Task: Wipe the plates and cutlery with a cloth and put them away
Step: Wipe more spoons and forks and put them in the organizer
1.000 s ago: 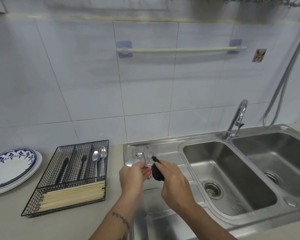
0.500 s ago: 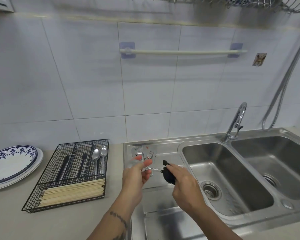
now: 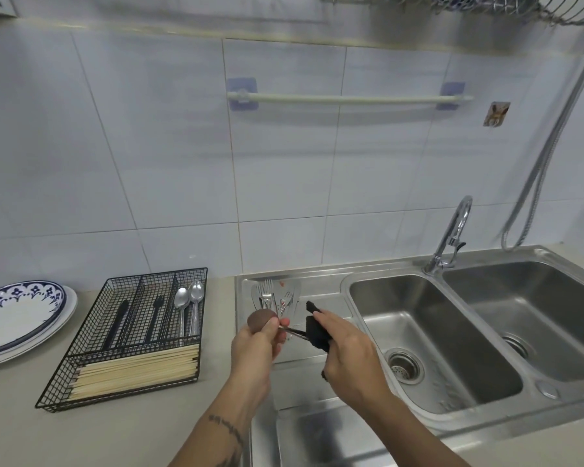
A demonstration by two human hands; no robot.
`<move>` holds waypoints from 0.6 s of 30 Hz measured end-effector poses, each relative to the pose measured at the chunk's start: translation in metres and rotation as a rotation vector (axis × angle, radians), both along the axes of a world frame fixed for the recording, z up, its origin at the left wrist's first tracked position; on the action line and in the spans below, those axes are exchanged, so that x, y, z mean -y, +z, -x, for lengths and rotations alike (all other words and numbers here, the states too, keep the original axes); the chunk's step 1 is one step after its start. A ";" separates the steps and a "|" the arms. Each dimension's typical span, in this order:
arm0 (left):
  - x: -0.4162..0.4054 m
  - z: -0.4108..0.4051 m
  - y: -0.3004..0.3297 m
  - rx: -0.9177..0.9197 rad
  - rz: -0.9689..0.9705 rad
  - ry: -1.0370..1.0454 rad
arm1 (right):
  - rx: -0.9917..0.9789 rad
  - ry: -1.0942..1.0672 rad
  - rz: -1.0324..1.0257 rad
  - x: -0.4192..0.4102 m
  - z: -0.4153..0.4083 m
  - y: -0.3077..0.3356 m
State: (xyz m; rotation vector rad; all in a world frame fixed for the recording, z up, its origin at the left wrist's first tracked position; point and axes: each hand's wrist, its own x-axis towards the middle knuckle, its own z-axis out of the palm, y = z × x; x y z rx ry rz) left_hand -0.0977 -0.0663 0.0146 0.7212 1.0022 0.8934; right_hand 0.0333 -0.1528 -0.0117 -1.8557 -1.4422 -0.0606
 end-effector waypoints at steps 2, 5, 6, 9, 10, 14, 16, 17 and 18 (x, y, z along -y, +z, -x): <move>0.001 -0.001 0.001 0.016 0.027 0.030 | 0.012 0.008 -0.022 -0.003 0.006 0.004; 0.001 -0.003 0.008 0.027 0.043 0.048 | 0.107 0.079 -0.028 -0.006 0.017 0.002; 0.000 -0.002 0.011 0.037 0.047 0.054 | 0.143 0.105 -0.024 -0.006 0.018 -0.002; -0.005 0.003 0.015 0.037 0.052 0.050 | 0.177 0.089 -0.014 -0.003 0.012 -0.008; -0.006 0.005 0.015 0.025 0.053 0.043 | 0.171 0.068 -0.006 -0.003 0.010 -0.007; -0.007 0.007 0.014 0.011 0.046 0.009 | 0.213 0.105 -0.015 -0.008 0.021 0.001; -0.006 0.006 0.016 0.030 0.058 0.002 | 0.237 0.133 -0.034 -0.009 0.028 0.004; -0.007 0.006 0.015 0.040 0.069 -0.002 | 0.248 0.135 -0.034 -0.009 0.030 0.006; -0.007 0.007 0.014 0.049 0.079 -0.006 | 0.265 0.135 -0.022 -0.009 0.030 0.007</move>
